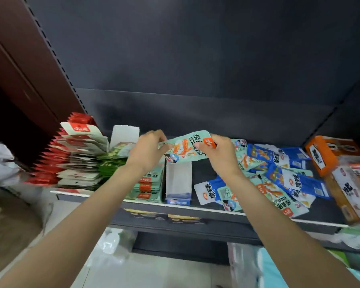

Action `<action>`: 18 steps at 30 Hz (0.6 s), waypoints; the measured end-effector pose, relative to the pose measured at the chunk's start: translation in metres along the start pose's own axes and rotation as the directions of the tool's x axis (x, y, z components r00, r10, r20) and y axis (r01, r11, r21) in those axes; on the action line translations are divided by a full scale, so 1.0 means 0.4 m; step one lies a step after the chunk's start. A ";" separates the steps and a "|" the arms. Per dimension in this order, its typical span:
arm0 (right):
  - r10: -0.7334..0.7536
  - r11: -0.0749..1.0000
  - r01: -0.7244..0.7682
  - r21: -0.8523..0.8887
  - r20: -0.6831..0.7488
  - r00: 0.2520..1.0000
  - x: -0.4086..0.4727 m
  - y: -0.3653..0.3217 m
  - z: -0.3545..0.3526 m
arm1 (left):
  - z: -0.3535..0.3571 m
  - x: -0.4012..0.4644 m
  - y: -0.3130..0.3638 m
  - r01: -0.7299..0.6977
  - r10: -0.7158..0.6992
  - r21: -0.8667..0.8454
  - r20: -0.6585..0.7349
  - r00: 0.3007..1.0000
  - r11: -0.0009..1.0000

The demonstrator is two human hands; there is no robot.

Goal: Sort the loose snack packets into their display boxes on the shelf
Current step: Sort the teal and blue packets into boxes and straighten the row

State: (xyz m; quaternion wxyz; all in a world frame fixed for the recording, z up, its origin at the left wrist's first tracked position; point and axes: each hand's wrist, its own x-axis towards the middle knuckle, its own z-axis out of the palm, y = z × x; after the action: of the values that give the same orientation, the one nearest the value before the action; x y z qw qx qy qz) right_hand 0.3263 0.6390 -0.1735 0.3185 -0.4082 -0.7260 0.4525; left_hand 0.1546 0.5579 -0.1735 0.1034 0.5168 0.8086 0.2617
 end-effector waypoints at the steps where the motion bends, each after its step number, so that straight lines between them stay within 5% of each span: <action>1: -0.049 0.998 0.048 -0.036 -0.007 0.999 -0.005 -0.024 0.033 | -0.028 -0.009 -0.032 -0.009 0.010 0.066 -0.018 1.000 0.998; 4: -0.205 0.948 0.195 -0.250 -0.012 0.979 -0.019 -0.065 0.136 | -0.102 -0.041 -0.118 -0.054 0.063 0.293 -0.020 0.998 0.955; 7: -0.358 0.736 0.341 -0.585 0.092 0.929 -0.040 -0.090 0.220 | -0.142 -0.071 -0.180 -0.164 0.126 0.524 0.107 0.986 0.836; 12: -0.251 0.356 0.477 -0.804 0.410 0.877 -0.057 -0.064 0.325 | -0.149 -0.086 -0.244 -0.243 0.148 0.448 0.237 0.960 0.860; 14: -0.120 0.367 0.464 -0.807 0.453 0.883 -0.056 -0.042 0.353 | -0.148 -0.089 -0.253 -0.231 0.149 0.393 0.228 0.962 0.890; 18: 0.100 0.720 0.275 -0.637 0.487 0.868 -0.056 -0.021 0.355 | -0.138 -0.096 -0.249 -0.212 0.168 0.321 0.159 0.973 0.923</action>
State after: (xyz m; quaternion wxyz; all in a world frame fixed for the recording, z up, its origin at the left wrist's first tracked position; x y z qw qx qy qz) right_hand 0.2159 0.5608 -0.2228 -0.0283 -0.3325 -0.9161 0.2222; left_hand 0.0698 0.4734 -0.1839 0.0399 0.6184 0.7790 0.0952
